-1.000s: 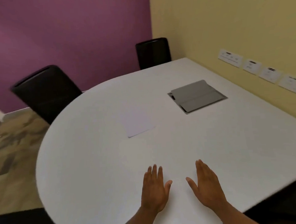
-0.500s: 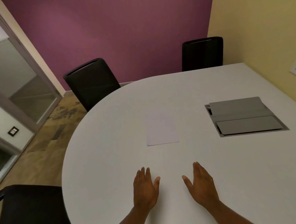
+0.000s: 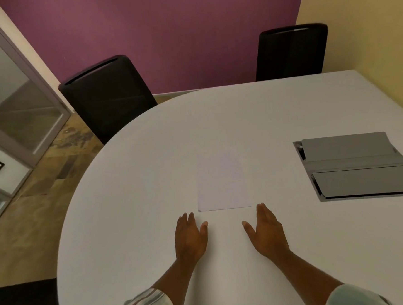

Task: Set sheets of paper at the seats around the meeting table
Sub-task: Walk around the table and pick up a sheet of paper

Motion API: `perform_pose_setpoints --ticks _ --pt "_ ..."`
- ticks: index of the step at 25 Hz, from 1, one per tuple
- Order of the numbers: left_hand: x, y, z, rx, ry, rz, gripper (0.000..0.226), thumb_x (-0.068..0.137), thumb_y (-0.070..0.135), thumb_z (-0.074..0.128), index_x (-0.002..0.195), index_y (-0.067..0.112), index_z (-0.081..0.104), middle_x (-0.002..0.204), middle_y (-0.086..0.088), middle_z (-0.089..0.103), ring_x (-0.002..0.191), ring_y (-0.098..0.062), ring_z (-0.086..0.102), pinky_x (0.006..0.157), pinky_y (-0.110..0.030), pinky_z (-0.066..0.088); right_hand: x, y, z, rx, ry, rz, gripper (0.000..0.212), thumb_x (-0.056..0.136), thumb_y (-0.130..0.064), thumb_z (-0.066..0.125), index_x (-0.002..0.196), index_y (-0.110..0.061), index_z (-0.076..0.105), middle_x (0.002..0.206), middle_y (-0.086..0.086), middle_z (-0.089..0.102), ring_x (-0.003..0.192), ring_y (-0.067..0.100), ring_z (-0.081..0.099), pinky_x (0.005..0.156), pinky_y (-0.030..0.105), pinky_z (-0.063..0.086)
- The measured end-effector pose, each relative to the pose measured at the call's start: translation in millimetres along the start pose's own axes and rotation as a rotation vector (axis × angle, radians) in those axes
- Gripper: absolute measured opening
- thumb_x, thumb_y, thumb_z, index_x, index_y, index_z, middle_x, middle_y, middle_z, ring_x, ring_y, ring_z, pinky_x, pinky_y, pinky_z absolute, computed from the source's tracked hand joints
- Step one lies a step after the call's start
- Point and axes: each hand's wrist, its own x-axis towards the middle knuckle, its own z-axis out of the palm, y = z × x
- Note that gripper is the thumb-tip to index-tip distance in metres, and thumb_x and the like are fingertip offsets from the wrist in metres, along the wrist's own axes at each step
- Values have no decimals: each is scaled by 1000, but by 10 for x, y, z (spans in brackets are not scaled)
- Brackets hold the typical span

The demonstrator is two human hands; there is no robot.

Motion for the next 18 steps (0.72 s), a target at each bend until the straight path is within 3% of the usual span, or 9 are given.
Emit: perform_pose_setpoints --ticks 6,11,18 --pt "962 59 151 -44 -14 -77 72 109 52 41 165 7 29 175 -16 24 163 -32 16 133 -44 15 850 -105 243 -152 -57 -83 83 106 -59 31 166 -7 7 175 13 4 162 30 8 131 42 15" --pt "1358 119 313 -69 -28 -153 78 108 56 42 166 8 23 178 -17 8 165 -34 4 134 -47 13 1179 -134 505 -202 -171 -84 85 106 -61 31 166 -7 5 175 13 -11 162 35 -5 128 46 24" --pt "1374 201 490 -102 -42 -173 73 108 56 43 165 13 29 178 -18 1 165 -38 -5 134 -50 8 1192 -108 719 -256 -189 -55 90 104 -63 34 165 -5 2 173 18 -15 159 42 -13 129 47 8"
